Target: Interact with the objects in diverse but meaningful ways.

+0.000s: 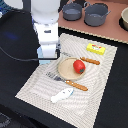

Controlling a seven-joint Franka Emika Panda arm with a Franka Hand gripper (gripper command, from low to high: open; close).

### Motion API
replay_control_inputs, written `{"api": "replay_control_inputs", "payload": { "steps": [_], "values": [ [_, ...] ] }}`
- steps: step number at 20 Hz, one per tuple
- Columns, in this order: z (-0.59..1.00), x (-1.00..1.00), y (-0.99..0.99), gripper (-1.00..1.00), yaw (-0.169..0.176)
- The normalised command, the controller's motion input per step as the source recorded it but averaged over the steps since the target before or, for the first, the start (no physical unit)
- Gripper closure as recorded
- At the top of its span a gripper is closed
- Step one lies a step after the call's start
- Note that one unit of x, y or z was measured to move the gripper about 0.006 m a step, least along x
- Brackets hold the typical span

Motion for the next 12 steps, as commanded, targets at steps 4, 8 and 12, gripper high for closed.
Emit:
{"api": "replay_control_inputs", "payload": {
  "steps": [4,8,12],
  "values": [
    [1.00,-0.07,0.00,-1.00,-0.058],
    [0.99,0.09,0.00,-1.00,-0.065],
    [0.68,0.59,-0.02,-1.00,-0.092]
  ]
}}
